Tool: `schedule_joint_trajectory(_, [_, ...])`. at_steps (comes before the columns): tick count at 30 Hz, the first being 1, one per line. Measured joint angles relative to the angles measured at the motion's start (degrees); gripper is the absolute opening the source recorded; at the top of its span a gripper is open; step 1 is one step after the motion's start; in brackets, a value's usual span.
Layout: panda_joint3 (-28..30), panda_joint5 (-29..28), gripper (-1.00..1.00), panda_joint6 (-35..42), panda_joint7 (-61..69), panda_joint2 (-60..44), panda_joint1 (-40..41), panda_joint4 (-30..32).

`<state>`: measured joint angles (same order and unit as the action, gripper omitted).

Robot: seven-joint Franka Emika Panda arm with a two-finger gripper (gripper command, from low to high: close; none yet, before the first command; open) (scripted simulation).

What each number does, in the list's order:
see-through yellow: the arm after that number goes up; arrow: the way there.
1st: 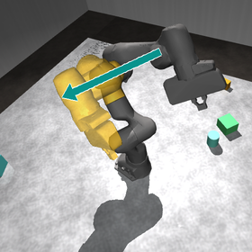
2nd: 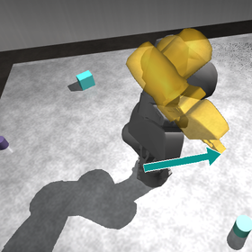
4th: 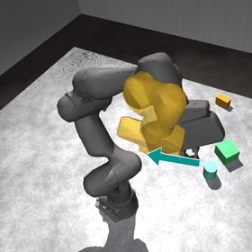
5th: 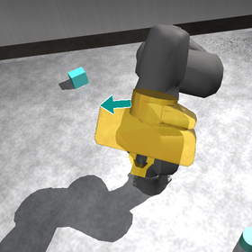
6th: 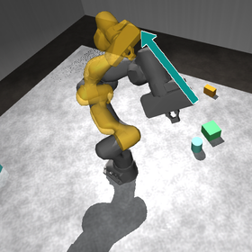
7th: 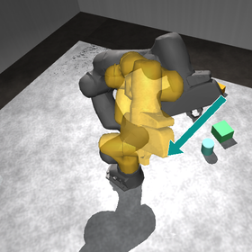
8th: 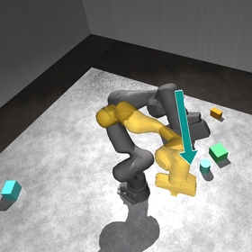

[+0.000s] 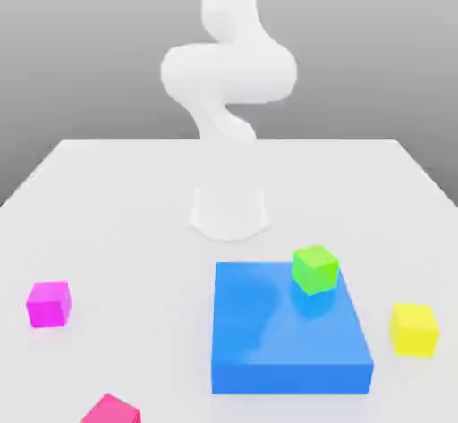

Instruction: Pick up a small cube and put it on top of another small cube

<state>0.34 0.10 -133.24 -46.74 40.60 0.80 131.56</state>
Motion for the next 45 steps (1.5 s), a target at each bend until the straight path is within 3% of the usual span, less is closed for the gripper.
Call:
schedule_joint_trajectory(28, [4.92,3.49,0.0,-16.0,-8.5,-58.57,8.15,-2.59])
schedule_joint_trajectory(33, [4.16,5.08,0.0,-22.42,-8.0,-68.97,9.39,-4.19])
schedule_joint_trajectory(34, [3.93,5.3,-1.0,-23.6,-7.84,-70.5,9.58,-4.5])
schedule_joint_trajectory(40, [3.79,5.41,-1.0,-24.22,-7.77,-71.26,9.71,-4.65])
schedule_joint_trajectory(45, [4.82,4.16,-1.0,-18.24,-8.74,-63.66,9.02,-3.02])
